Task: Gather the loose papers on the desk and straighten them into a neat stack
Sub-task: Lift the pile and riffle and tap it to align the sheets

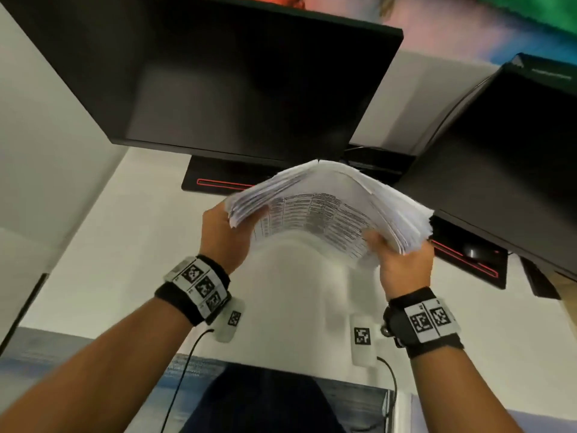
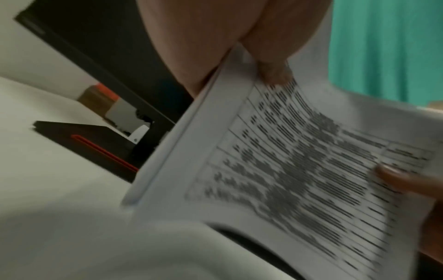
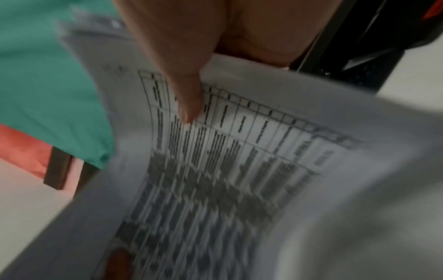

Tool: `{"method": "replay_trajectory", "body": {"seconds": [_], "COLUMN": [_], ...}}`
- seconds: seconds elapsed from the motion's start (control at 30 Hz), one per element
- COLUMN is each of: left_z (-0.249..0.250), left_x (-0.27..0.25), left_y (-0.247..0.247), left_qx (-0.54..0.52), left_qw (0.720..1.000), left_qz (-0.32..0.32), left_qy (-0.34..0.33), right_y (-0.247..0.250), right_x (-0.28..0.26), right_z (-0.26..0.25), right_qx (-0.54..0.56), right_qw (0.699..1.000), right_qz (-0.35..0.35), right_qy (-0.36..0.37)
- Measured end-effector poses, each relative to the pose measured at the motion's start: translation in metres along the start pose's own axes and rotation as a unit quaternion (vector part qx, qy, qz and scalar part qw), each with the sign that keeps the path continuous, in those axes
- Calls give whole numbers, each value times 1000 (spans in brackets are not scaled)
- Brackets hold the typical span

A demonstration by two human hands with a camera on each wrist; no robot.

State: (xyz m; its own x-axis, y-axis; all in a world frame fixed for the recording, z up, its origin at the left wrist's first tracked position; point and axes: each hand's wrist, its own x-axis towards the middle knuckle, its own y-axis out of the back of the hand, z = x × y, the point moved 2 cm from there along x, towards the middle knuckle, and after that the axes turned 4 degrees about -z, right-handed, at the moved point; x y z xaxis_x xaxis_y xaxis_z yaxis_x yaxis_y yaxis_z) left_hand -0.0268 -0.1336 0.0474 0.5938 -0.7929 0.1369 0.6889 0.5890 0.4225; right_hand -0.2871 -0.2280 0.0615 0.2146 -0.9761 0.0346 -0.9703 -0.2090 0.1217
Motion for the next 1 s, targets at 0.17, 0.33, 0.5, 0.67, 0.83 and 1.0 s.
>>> {"method": "replay_trajectory", "body": {"seconds": [0.17, 0.33, 0.5, 0.67, 0.83, 1.0], "left_z": [-29, -18, -8, 1, 6, 7], "left_x": [-17, -7, -10, -10, -8, -6], "left_y": [-18, -19, -12, -17, -20, -22], "left_qx": [29, -42, -103, -160, -166, -161], "left_qw": [999, 997, 993, 987, 986, 986], "left_qz": [-40, -50, -54, -8, 21, 27], "left_qy": [8, 33, 28, 12, 14, 12], "right_y": [-6, -3, 4, 1, -6, -5], "right_x": [-19, -13, -17, -19, -14, -14], "right_z": [30, 27, 24, 25, 11, 11], "right_qx": [-10, 4, 26, 70, 124, 134], "right_qw": [999, 999, 998, 990, 980, 980], "right_qz": [35, 43, 63, 121, 151, 145], "right_qy": [-24, -23, -16, -38, -26, -38]}}
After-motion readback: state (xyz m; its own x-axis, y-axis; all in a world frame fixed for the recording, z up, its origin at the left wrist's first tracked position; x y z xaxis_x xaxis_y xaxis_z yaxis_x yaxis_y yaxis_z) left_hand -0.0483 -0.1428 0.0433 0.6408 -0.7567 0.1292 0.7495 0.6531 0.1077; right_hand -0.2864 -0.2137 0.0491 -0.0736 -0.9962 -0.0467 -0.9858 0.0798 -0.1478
